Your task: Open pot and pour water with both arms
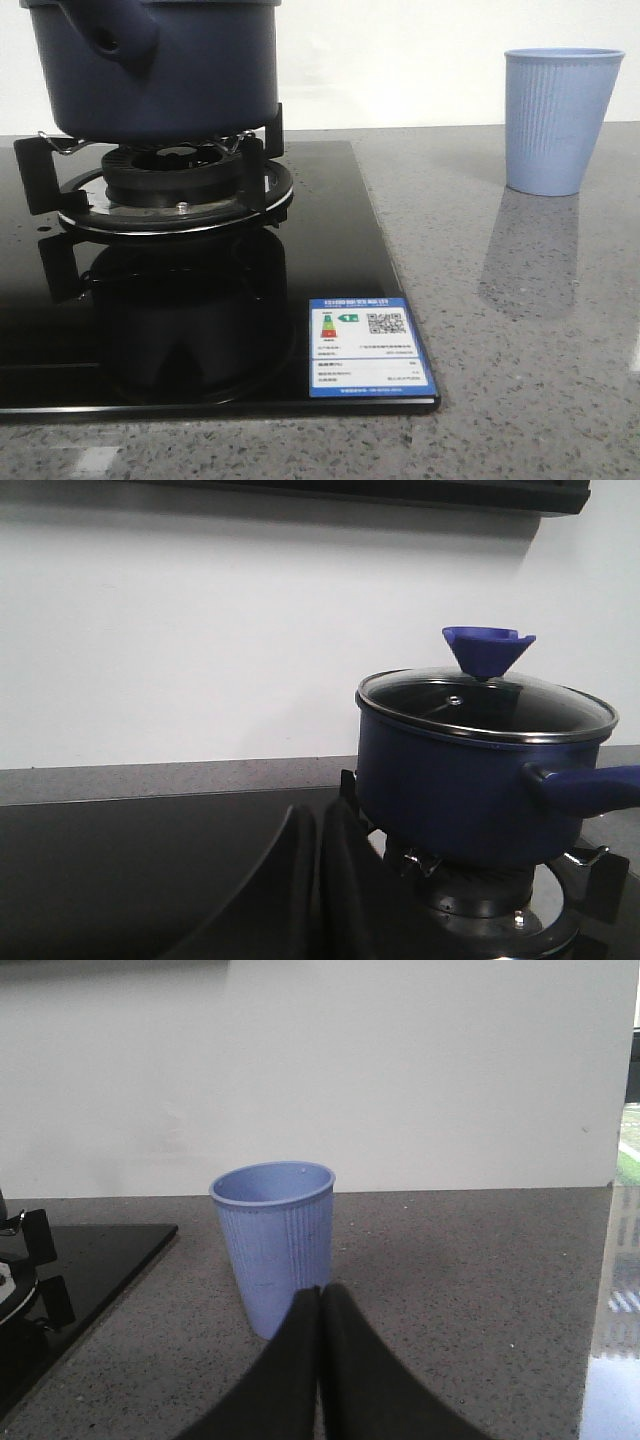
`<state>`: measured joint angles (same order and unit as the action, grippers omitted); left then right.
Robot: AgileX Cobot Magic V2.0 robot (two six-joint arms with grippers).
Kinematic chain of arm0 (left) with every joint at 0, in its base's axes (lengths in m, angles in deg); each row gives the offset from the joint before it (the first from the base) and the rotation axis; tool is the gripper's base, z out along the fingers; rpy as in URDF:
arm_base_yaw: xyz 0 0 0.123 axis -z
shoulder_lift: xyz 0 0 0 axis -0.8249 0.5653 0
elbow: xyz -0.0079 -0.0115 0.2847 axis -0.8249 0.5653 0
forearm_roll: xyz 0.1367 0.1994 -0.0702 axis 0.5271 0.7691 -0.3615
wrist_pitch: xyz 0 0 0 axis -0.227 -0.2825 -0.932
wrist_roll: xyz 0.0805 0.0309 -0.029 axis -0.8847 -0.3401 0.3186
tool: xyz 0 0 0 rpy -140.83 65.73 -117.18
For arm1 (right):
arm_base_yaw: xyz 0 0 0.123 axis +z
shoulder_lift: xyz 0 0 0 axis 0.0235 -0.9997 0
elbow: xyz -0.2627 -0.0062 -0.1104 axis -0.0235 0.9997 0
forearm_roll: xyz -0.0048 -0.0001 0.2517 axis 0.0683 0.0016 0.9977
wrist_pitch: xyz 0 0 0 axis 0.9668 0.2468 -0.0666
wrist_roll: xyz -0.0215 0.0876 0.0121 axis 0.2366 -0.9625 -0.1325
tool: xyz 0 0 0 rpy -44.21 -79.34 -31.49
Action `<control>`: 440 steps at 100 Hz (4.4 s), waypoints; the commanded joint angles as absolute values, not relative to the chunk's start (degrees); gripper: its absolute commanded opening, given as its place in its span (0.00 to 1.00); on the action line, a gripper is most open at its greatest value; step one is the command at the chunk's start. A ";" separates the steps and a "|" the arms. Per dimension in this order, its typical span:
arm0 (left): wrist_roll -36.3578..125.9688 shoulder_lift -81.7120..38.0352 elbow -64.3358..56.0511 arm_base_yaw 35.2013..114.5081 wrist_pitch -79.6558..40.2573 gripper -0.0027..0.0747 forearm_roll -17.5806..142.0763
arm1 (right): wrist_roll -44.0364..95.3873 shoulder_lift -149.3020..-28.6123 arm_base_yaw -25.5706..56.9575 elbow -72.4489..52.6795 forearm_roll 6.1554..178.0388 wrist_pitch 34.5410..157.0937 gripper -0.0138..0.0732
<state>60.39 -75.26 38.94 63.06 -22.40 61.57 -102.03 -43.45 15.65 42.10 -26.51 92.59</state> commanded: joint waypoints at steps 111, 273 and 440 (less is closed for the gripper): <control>83.52 -81.16 55.24 59.75 -28.87 0.01 84.69 | -101.71 -43.77 15.34 40.70 -29.53 93.94 0.08; 83.52 -81.16 55.24 59.75 -28.87 0.01 84.69 | -24.14 -43.77 15.34 40.60 43.53 95.44 0.08; 83.52 -81.16 55.24 59.75 -28.87 0.01 84.69 | 2.04 -28.99 -6.28 52.67 76.03 91.44 0.08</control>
<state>82.91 -79.61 53.26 59.77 -24.55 84.73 2.08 -30.04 -5.93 51.12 77.06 95.57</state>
